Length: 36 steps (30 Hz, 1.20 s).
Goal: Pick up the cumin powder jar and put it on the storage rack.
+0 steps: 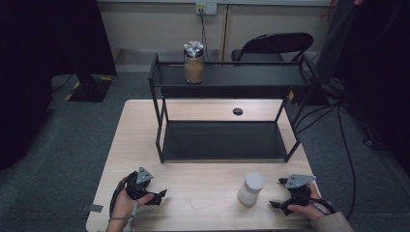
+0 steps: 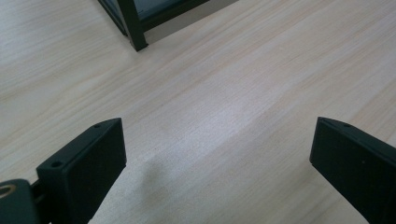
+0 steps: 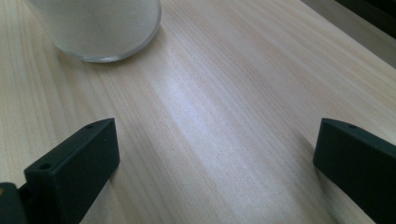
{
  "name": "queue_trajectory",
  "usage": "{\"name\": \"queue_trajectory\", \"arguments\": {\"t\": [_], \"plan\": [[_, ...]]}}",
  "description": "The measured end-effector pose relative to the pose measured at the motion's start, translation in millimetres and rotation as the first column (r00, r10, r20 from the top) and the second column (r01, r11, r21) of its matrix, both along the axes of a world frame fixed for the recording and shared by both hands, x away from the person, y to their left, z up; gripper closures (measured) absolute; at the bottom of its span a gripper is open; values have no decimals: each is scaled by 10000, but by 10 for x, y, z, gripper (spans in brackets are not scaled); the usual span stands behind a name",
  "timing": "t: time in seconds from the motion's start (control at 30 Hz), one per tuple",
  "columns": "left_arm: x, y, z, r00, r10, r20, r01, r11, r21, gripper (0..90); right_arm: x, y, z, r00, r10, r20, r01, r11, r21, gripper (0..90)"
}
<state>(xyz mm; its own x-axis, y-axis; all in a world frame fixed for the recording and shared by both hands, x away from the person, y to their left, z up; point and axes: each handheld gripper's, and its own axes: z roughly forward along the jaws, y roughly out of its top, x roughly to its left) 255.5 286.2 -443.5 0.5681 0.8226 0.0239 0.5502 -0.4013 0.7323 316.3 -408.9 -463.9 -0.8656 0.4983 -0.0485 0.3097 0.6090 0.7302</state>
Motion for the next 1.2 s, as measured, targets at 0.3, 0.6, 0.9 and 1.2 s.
{"name": "queue_trajectory", "arguments": {"t": [0.3,0.6,0.9,1.2], "plan": [[16,-20,-43,9995,-223,-208,228,9994,256,28,0,0,0,10000,-1,0,1,10000,1,0],[-13,-72,-92,9996,-124,-249,138,9982,588,30,0,0,0,10000,0,0,0,10000,0,0],[-24,-65,-154,9995,-64,-304,77,9991,426,22,0,0,0,10000,0,1,0,10000,0,0],[-58,-33,-258,9999,-132,9,132,9999,22,0,0,0,0,10000,0,2,0,10000,-1,0]]}}
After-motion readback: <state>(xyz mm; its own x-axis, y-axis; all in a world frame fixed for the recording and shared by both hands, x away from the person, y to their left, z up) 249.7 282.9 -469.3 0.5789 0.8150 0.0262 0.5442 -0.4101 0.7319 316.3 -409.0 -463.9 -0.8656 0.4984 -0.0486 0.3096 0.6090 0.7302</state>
